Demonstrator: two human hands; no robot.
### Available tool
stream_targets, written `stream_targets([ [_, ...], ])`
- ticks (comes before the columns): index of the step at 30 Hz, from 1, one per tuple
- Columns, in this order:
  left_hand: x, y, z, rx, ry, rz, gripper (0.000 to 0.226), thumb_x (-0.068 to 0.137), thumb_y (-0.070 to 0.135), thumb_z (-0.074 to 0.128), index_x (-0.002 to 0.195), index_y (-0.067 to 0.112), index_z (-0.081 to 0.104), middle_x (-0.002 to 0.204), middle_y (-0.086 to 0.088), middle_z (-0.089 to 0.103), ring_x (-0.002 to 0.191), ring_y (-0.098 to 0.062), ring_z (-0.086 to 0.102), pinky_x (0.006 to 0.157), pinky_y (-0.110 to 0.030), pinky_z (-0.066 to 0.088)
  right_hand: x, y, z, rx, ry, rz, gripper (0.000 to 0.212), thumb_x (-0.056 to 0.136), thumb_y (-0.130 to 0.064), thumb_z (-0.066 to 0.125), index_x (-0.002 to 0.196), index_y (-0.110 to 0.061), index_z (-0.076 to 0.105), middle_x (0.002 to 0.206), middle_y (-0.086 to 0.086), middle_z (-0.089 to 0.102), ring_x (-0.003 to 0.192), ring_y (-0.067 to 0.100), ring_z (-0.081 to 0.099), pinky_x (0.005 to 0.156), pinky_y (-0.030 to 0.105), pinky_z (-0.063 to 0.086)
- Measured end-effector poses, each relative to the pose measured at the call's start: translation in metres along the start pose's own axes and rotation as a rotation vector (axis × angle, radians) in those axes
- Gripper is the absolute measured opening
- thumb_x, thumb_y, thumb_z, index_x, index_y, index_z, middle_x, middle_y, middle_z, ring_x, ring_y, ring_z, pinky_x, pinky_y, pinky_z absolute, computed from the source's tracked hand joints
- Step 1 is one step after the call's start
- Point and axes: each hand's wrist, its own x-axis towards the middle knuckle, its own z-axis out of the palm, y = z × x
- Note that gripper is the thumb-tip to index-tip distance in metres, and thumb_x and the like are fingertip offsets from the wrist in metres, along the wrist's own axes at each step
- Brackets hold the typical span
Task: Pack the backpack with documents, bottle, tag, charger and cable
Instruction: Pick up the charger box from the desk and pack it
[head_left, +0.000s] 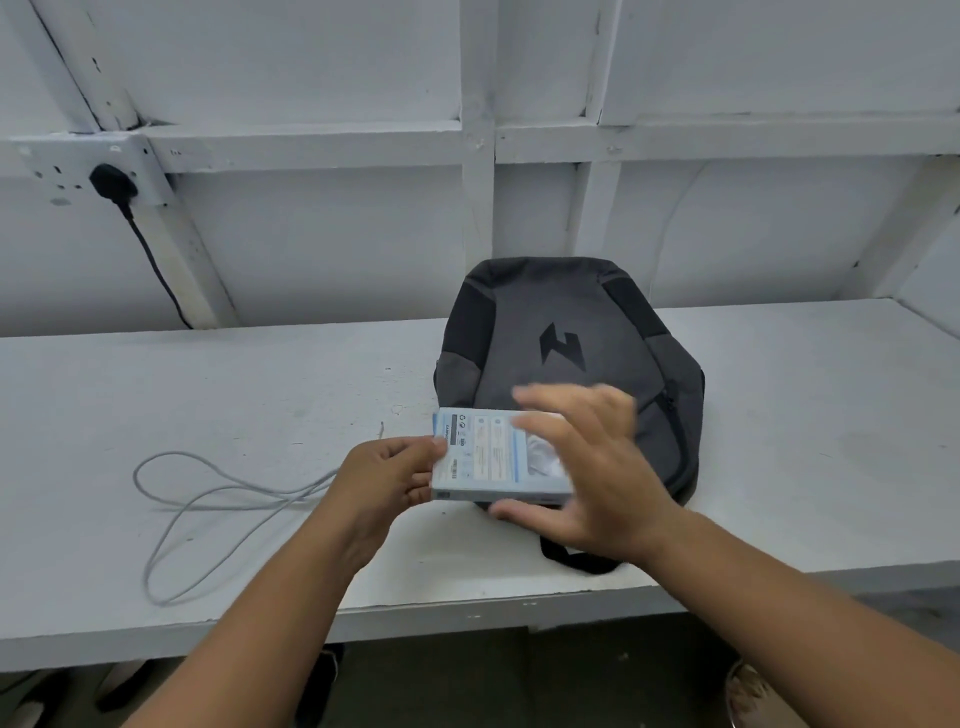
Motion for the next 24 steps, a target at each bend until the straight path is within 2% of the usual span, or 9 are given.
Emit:
stream_targets([
  [2,0.005,0.000,-0.008,-0.022,0.031,-0.026,0.021,0.098,0.021,0.068,0.108,0.004,0.074,0.096,-0.011,0.081,0.083,-0.017,0.079,0.064,-0.021,0.060,-0.040,0.018,-0.003,0.008,0.030,0.076,0.069,0.079,-0.060,0.075,0.128,-0.020,0.049,0.133,-0.001,0.055,0.124,0.015,0.049,0.100,0.042,0.037],
  [5,0.010,0.006,-0.014,-0.063,0.048,-0.042,0.023,0.098,0.022,0.068,0.108,0.003,0.074,0.095,-0.011,0.081,0.078,-0.014,0.078,0.062,-0.021,0.059,-0.079,0.047,-0.011,-0.010,-0.301,0.433,0.068,0.078,-0.070,0.063,0.133,-0.034,0.046,0.129,-0.015,0.048,0.121,0.006,0.036,0.099,0.033,0.033],
  [8,0.013,0.011,-0.016,-0.091,0.045,-0.029,0.023,0.097,0.023,0.069,0.109,0.004,0.073,0.096,-0.010,0.082,0.076,-0.014,0.078,0.060,-0.020,0.059,-0.077,0.067,-0.013,-0.051,-0.506,0.365,0.046,0.088,-0.068,0.048,0.126,-0.044,0.059,0.123,-0.024,0.056,0.121,0.007,0.046,0.102,0.031,0.021],
  [13,0.010,0.021,-0.025,-0.113,0.012,-0.013,0.027,0.097,0.026,0.067,0.116,0.007,0.071,0.105,-0.011,0.080,0.088,-0.018,0.079,0.070,-0.026,0.060,-0.032,0.076,-0.022,0.072,-0.262,0.388,0.008,0.092,-0.038,0.070,0.100,-0.036,0.073,0.097,-0.029,0.066,0.100,0.006,0.062,0.095,0.039,0.030],
  [15,0.007,0.025,-0.037,-0.163,0.011,0.005,0.031,0.094,0.025,0.068,0.118,0.006,0.071,0.108,-0.013,0.079,0.088,-0.019,0.078,0.068,-0.026,0.061,-0.004,0.084,-0.030,0.146,-0.171,0.473,0.009,0.093,-0.032,0.071,0.096,-0.027,0.077,0.095,-0.023,0.070,0.095,0.007,0.067,0.095,0.040,0.041],
  [17,0.004,0.028,-0.048,-0.187,0.029,0.019,0.033,0.090,0.024,0.070,0.117,0.006,0.072,0.109,-0.015,0.079,0.086,-0.019,0.078,0.063,-0.025,0.061,0.031,0.091,-0.044,0.242,-0.120,0.558,0.013,0.095,-0.031,0.068,0.092,-0.024,0.078,0.090,-0.015,0.076,0.086,0.002,0.067,0.084,0.029,0.049],
  [19,0.003,0.032,-0.054,-0.180,0.039,0.039,0.029,0.089,0.023,0.070,0.112,0.005,0.075,0.109,-0.017,0.079,0.084,-0.021,0.078,0.061,-0.025,0.061,0.069,0.100,-0.058,0.256,-0.137,0.580,0.019,0.096,-0.034,0.065,0.090,-0.022,0.079,0.090,-0.008,0.077,0.082,0.004,0.067,0.075,0.024,0.048],
  [22,0.006,0.037,-0.052,-0.148,0.036,0.086,0.026,0.092,0.020,0.070,0.110,0.003,0.076,0.109,-0.019,0.078,0.089,-0.025,0.079,0.063,-0.025,0.061,0.117,0.114,-0.076,0.204,-0.180,0.555,0.023,0.096,-0.037,0.065,0.086,-0.023,0.079,0.083,-0.001,0.075,0.079,0.014,0.066,0.071,0.027,0.044],
  [24,0.010,0.041,-0.043,-0.119,0.038,0.120,0.030,0.090,0.022,0.072,0.112,0.001,0.074,0.108,-0.018,0.079,0.092,-0.026,0.079,0.065,-0.024,0.061,0.139,0.124,-0.084,0.198,-0.159,0.574,0.023,0.095,-0.037,0.067,0.083,-0.021,0.079,0.073,-0.004,0.070,0.070,0.010,0.062,0.066,0.023,0.041],
])
